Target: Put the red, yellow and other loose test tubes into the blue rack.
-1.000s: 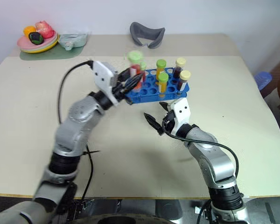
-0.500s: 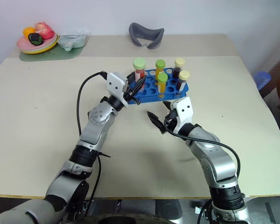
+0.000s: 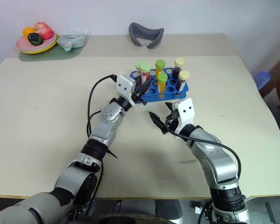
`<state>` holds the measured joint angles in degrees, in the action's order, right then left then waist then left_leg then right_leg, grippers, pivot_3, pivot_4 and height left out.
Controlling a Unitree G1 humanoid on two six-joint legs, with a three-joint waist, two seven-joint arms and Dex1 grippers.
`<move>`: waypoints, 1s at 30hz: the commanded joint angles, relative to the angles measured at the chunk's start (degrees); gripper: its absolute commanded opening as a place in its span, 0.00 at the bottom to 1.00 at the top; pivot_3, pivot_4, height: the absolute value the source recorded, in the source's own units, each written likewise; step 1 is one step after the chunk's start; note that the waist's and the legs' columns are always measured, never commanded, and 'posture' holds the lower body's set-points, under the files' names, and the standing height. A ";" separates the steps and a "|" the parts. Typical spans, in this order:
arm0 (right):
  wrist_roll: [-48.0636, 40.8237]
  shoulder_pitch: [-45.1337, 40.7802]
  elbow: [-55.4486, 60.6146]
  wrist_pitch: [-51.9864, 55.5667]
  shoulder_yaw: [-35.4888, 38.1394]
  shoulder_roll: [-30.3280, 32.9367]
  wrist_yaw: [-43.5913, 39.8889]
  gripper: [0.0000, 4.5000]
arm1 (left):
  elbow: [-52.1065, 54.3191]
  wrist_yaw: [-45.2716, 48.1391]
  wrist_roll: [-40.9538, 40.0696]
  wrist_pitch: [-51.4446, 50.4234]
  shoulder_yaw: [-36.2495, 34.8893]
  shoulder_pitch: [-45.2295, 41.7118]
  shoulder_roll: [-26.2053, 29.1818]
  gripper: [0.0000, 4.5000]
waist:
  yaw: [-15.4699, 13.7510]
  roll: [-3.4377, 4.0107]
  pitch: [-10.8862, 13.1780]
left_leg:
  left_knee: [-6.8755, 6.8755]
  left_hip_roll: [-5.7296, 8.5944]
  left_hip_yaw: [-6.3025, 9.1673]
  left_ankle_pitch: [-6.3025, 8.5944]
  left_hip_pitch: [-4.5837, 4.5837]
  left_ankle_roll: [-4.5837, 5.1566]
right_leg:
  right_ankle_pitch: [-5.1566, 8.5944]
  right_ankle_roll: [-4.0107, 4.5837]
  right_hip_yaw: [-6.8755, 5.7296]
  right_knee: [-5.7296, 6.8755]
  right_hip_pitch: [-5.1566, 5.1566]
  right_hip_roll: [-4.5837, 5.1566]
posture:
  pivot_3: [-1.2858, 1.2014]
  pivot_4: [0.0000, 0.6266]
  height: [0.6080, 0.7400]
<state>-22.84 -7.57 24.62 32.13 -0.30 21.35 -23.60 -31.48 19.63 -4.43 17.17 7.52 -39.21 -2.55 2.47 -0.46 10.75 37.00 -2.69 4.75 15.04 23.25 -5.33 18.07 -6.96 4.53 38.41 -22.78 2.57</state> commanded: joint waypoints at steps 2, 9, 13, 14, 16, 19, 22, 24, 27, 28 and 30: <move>-0.77 -0.26 2.95 -0.42 1.42 0.15 -0.09 0.90 | 2.16 -0.52 0.30 0.66 -0.64 0.78 -0.20 0.16 | -0.01 0.00 0.00 | 0.00 0.00 0.00 0.00 0.00 0.00 | 0.00 0.00 0.00 0.00 0.00 0.00 | 0.52 0.24 1.00; -0.66 -0.61 2.49 -0.45 1.16 0.12 -0.37 0.90 | 2.21 -1.67 0.87 0.49 -0.88 1.33 0.32 0.16 | 0.01 0.00 0.00 | 0.00 0.00 0.00 0.00 -0.01 0.00 | 0.00 0.00 0.00 0.00 0.01 0.00 | 0.52 0.24 1.00; -0.66 -0.70 2.51 -0.29 1.16 0.22 -0.53 0.90 | 1.79 -2.24 1.09 0.65 -1.02 1.25 0.42 0.16 | 0.01 0.00 0.00 | 0.00 0.00 0.00 0.00 -0.01 0.00 | 0.00 0.00 0.00 0.00 0.01 0.00 | 0.52 0.24 1.00; -0.66 -0.70 2.54 -0.25 1.18 0.26 -0.57 0.90 | 1.63 -2.40 1.17 0.73 -1.04 1.16 0.44 0.16 | 0.01 0.00 0.00 | 0.00 0.00 0.00 0.00 -0.01 0.00 | 0.00 0.00 0.00 0.00 0.01 0.00 | 0.52 0.24 1.00; -0.64 -0.69 2.54 -0.22 1.22 0.30 -0.61 0.90 | 1.39 -2.70 1.63 0.80 -0.83 0.97 0.58 0.16 | 0.01 0.00 0.00 | 0.00 0.00 0.00 0.00 -0.01 0.00 | 0.00 0.00 0.00 0.00 0.01 0.00 | 0.52 0.24 1.00; -0.59 -0.65 2.56 -0.19 1.24 0.33 -0.58 0.90 | 1.12 -3.18 2.00 0.86 -0.82 0.81 0.59 0.16 | 0.01 0.00 0.00 | 0.00 0.00 0.00 0.00 -0.01 0.00 | 0.00 0.00 0.00 0.00 0.01 0.00 | 0.52 0.24 1.00; -0.56 -0.60 2.57 -0.21 1.19 0.35 -0.62 0.90 | 1.49 -3.14 1.88 0.73 -0.82 0.95 0.64 0.16 | 0.01 0.00 0.00 | 0.00 0.00 0.00 0.00 -0.01 0.00 | 0.00 0.00 0.00 0.00 0.01 0.00 | 0.52 0.24 1.00; -0.58 -0.58 2.54 -0.23 1.18 0.36 -0.67 0.90 | 1.94 -3.12 1.86 0.55 -0.80 1.21 0.76 0.16 | 0.01 0.00 0.00 | 0.00 0.00 0.00 0.00 -0.01 0.00 | 0.00 0.00 0.00 0.00 0.01 0.00 | 0.52 0.24 1.00; -0.56 -0.54 2.46 -0.33 1.12 0.28 -0.70 0.90 | 3.15 -2.93 1.60 0.10 -0.78 2.03 0.93 0.16 | 0.04 0.00 0.00 | 0.00 0.00 0.00 0.00 -0.01 0.00 | 0.00 0.00 0.00 0.00 0.01 0.00 | 0.52 0.24 1.00; -0.53 -0.53 2.40 -0.37 1.04 0.24 -0.72 0.90 | 3.46 -2.83 1.59 -0.02 -0.70 2.26 0.97 0.16 | 0.02 0.00 0.00 | 0.00 0.00 0.00 0.00 -0.01 0.00 | 0.00 0.00 0.00 0.00 0.01 0.00 | 0.52 0.24 1.00; -0.47 -0.58 2.26 -0.46 0.90 0.19 -0.80 0.90 | 3.74 -2.85 1.75 -0.25 -0.56 2.43 1.04 0.16 | 0.03 0.00 0.00 | 0.00 0.00 0.00 0.00 -0.01 0.00 | 0.00 0.00 0.00 0.00 0.01 0.00 | 0.52 0.24 1.00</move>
<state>-22.81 -7.60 24.62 32.18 0.02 21.41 -24.07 -29.30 16.92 -2.93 16.84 7.51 -37.19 -1.53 2.50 -0.46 10.75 37.00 -2.69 4.76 15.04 23.24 -5.33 18.07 -6.96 4.53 38.41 -22.77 2.57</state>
